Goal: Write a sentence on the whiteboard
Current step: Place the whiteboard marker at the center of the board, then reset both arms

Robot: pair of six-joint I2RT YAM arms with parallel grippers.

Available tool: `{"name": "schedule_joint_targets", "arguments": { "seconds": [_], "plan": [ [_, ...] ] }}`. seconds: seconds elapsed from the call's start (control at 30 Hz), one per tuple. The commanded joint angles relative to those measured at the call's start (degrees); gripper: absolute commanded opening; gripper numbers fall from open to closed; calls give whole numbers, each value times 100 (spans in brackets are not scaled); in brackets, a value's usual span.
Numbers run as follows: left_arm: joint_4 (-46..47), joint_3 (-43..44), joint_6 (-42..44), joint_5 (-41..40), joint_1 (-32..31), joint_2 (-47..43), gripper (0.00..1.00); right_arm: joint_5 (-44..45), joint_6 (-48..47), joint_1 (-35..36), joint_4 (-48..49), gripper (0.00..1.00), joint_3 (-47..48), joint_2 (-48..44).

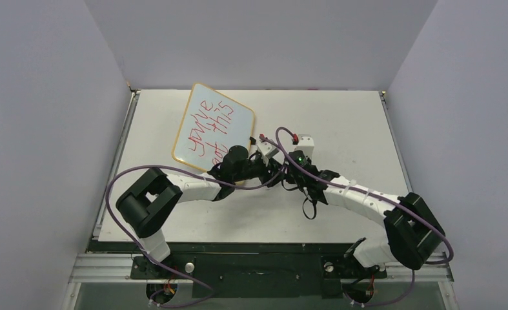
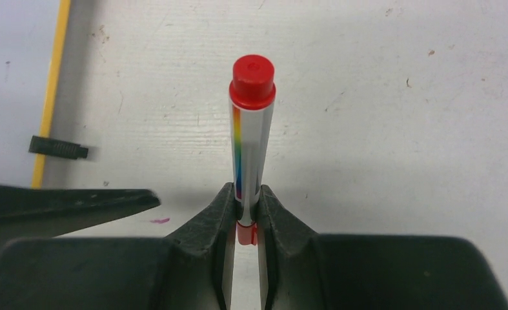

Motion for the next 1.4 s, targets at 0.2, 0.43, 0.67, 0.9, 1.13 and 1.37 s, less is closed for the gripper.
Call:
{"name": "schedule_joint_targets", "arguments": {
  "seconds": [0.2, 0.43, 0.67, 0.9, 1.13, 1.37],
  "plan": [
    [97, -76, -62, -14, -90, -231, 46, -537, -219, -570, 196, 49, 652, 706],
    [-58, 2, -52, -75, -91, -312, 46, -391, -356, -666, -10, 60, 874, 388],
    [-508, 164, 116, -210, -88, -706, 46, -444, -653, -707, -121, 61, 1174, -230],
    [-1454, 513, 573, -727, -83, -1315, 46, -480, -879, -726, -216, 61, 1631, -665],
    [-2211, 692, 964, -1252, -82, -2053, 46, -551, -1120, -734, -258, 59, 1955, -1119],
    [-3158, 933, 1155, -2052, -40, -2992, 47, -828, -1316, -730, 349, 59, 1492, -2122]
  ]
}}
